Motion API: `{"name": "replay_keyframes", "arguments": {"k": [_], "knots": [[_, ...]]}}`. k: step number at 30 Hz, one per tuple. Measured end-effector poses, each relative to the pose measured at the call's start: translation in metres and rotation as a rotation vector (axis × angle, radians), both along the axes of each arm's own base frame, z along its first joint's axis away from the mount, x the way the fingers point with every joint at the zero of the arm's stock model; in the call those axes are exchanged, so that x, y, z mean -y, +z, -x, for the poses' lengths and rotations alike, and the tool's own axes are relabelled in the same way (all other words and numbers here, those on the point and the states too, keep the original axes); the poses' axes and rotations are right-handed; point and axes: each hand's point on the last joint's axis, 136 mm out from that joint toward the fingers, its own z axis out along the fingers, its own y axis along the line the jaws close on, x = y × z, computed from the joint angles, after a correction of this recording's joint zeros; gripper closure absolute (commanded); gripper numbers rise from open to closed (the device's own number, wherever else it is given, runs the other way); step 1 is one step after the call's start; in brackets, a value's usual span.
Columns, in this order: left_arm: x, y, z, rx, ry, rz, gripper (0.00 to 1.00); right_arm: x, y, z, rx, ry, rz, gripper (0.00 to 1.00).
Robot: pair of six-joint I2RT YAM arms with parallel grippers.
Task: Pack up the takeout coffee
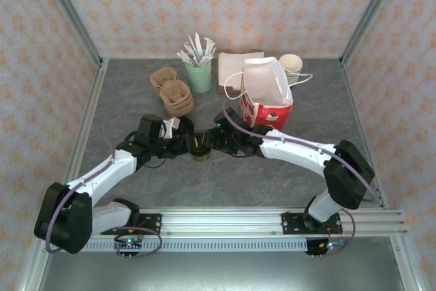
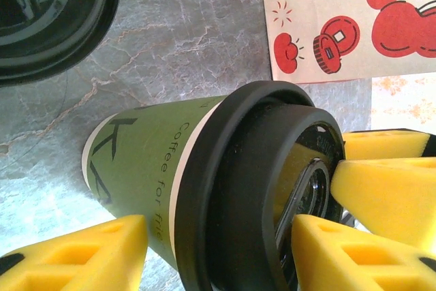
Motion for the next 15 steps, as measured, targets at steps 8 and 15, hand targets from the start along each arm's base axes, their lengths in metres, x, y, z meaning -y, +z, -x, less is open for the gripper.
{"name": "replay_keyframes", "arguments": {"k": [8,15], "knots": [[-0.002,0.002,0.002,-0.033,0.004,-0.021,0.29,-0.003,0.001,-0.003,0.0,0.001,0.0,0.51],[-0.009,0.029,-0.007,0.006,0.033,-0.067,0.25,-0.008,0.0,-0.004,-0.005,0.006,-0.003,0.51]]}}
